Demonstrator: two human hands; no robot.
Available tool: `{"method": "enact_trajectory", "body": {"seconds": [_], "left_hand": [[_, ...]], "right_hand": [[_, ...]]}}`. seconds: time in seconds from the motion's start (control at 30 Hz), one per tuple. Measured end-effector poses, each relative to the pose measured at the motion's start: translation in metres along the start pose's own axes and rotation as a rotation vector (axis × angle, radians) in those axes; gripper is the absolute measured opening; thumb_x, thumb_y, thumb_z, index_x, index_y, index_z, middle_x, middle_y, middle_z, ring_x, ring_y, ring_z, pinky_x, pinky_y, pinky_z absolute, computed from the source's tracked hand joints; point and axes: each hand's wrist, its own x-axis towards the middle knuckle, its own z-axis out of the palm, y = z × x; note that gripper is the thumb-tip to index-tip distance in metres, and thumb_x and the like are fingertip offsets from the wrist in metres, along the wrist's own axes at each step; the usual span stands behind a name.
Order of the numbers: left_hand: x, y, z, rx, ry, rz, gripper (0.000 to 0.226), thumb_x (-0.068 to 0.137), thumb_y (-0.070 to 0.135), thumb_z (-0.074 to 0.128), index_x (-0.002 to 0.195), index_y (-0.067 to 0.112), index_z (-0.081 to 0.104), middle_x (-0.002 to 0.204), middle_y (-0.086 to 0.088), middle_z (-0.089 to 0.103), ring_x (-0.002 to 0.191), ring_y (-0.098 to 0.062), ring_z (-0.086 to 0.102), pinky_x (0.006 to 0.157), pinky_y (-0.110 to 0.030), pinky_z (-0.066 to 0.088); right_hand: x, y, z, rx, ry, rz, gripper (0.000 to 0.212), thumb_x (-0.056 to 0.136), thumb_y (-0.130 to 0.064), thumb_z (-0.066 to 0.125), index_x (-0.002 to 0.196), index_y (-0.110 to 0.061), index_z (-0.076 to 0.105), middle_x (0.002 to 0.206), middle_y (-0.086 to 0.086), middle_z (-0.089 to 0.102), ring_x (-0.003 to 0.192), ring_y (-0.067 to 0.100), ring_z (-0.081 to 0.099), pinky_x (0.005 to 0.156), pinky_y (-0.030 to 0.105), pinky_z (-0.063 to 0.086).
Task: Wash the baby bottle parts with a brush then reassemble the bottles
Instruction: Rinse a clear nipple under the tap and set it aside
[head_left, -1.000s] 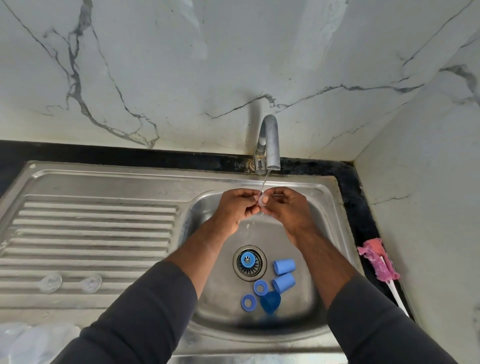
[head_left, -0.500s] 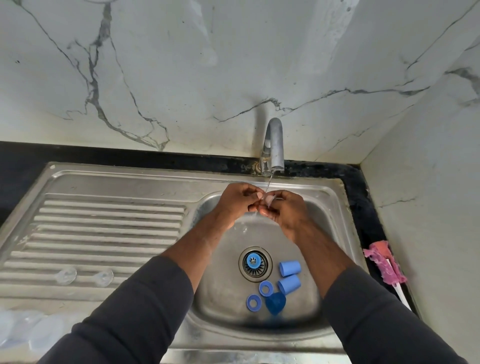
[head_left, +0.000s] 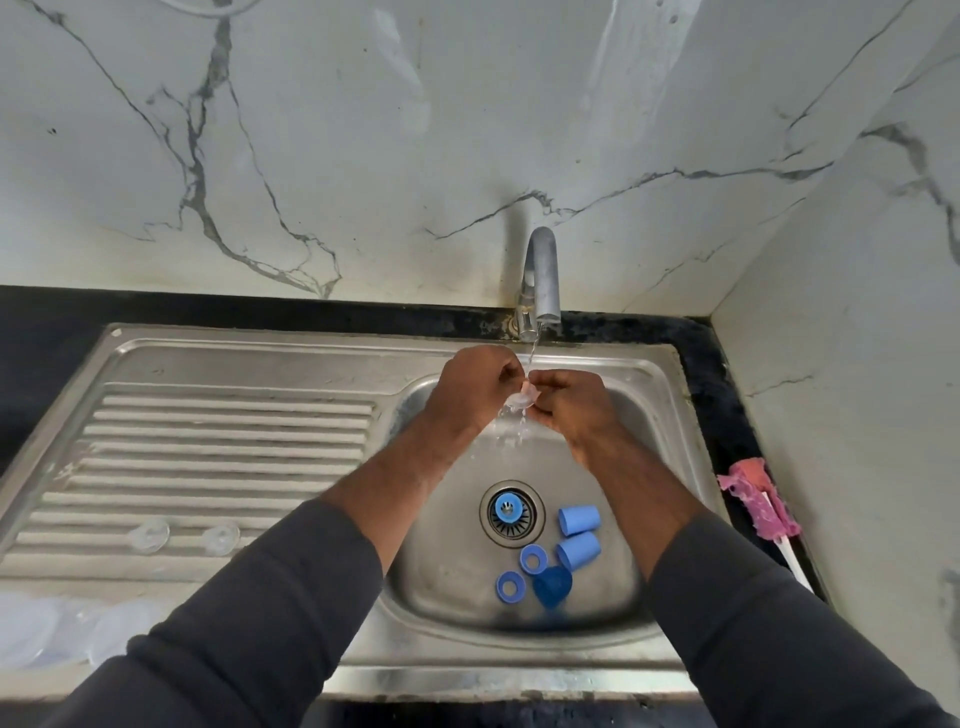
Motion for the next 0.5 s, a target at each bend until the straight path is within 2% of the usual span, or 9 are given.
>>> {"method": "enact_trajectory", "body": {"seconds": [0.13, 0.23, 0.3, 0.37, 0.43, 0.5], "left_hand": [[-0.010, 0.003, -0.006, 0.029, -0.003, 0.018, 0.013, 0.090, 0.026, 0.073, 0.098, 0.016, 0.076, 0.091, 0.002, 0.073, 0.081, -0.013, 0.065, 0.075, -0.025, 0.047], [-0.019, 0.004, -0.010, 0.035, 0.001, 0.014, 0.014, 0.089, 0.025, 0.075, 0.099, 0.014, 0.075, 0.091, 0.001, 0.073, 0.082, -0.014, 0.065, 0.076, -0.025, 0.049], [-0.028, 0.004, -0.012, 0.031, 0.010, 0.022, 0.014, 0.088, 0.025, 0.076, 0.097, 0.015, 0.074, 0.089, 0.002, 0.073, 0.079, -0.013, 0.065, 0.074, -0.024, 0.048], [-0.036, 0.004, -0.014, 0.030, 0.016, 0.036, 0.012, 0.087, 0.024, 0.077, 0.094, 0.016, 0.074, 0.087, 0.003, 0.073, 0.075, -0.010, 0.063, 0.070, -0.021, 0.044], [-0.043, 0.005, -0.017, 0.027, 0.024, 0.047, 0.010, 0.086, 0.025, 0.078, 0.091, 0.018, 0.074, 0.085, 0.004, 0.073, 0.073, -0.009, 0.062, 0.067, -0.020, 0.042], [-0.050, 0.004, -0.022, 0.012, 0.022, 0.063, 0.010, 0.086, 0.025, 0.078, 0.092, 0.018, 0.075, 0.084, 0.005, 0.073, 0.071, -0.007, 0.061, 0.066, -0.019, 0.043]], "right_hand": [[-0.012, 0.004, 0.001, -0.322, -0.007, -0.174, 0.019, 0.079, -0.011, 0.083, 0.085, -0.028, 0.079, 0.084, -0.002, 0.078, 0.092, 0.022, 0.074, 0.090, 0.044, 0.060], [-0.021, 0.006, 0.004, -0.515, 0.006, -0.275, 0.022, 0.078, -0.017, 0.084, 0.099, -0.020, 0.080, 0.089, -0.002, 0.078, 0.089, 0.018, 0.072, 0.092, 0.044, 0.057], [-0.029, 0.006, 0.005, -0.552, 0.009, -0.304, 0.023, 0.079, -0.017, 0.083, 0.102, -0.018, 0.079, 0.092, 0.000, 0.077, 0.086, 0.015, 0.071, 0.089, 0.041, 0.058], [-0.035, 0.006, 0.005, -0.645, 0.015, -0.360, 0.025, 0.082, -0.019, 0.082, 0.106, -0.017, 0.078, 0.096, 0.001, 0.077, 0.081, 0.010, 0.066, 0.082, 0.031, 0.056], [-0.042, 0.005, 0.007, -0.788, 0.044, -0.431, 0.026, 0.084, -0.022, 0.080, 0.109, -0.018, 0.077, 0.102, 0.001, 0.077, 0.080, 0.004, 0.060, 0.072, 0.017, 0.043], [-0.048, 0.005, 0.010, -0.835, 0.085, -0.475, 0.025, 0.084, -0.023, 0.079, 0.109, -0.018, 0.078, 0.105, 0.000, 0.077, 0.082, 0.003, 0.058, 0.069, 0.013, 0.038]]}}
